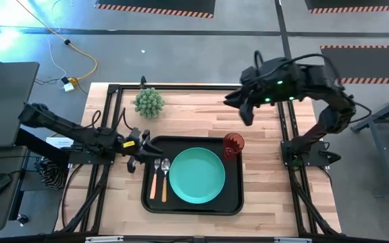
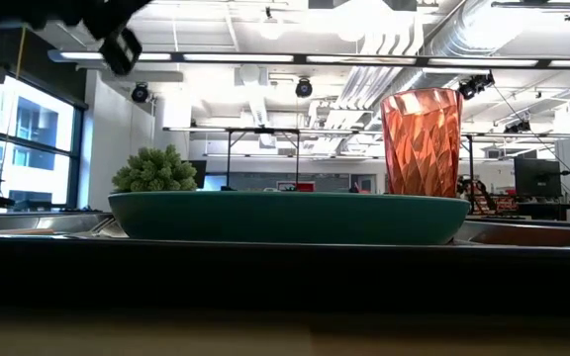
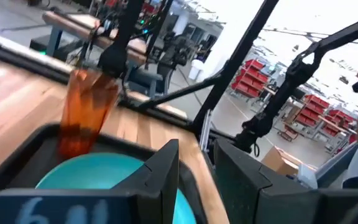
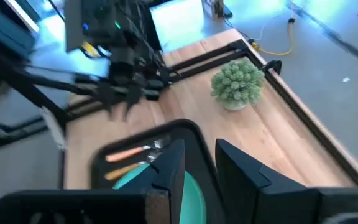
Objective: Pick and place plate/cup/fork/spoon on tray
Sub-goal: Return to Home Position
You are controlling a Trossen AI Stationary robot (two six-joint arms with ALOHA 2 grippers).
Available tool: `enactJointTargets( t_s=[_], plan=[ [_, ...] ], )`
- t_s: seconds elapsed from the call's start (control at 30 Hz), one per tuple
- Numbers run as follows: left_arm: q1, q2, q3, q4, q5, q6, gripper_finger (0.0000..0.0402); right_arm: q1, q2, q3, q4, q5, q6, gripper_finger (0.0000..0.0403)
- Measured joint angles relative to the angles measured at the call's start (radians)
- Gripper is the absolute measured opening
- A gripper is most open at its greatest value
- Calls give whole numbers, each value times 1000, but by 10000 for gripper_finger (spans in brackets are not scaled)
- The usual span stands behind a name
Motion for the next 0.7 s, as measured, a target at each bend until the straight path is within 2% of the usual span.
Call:
enactJointTargets(
  t_s=[0.27, 0.7],
  plan=[
    [1, -139, -145, -1, 1, 1, 80, 33, -96, 0, 2, -15, 131, 83],
    [1, -414, -307, -17, -5, 70, 76, 93, -185, 0, 65, -6, 81, 83]
  ],
)
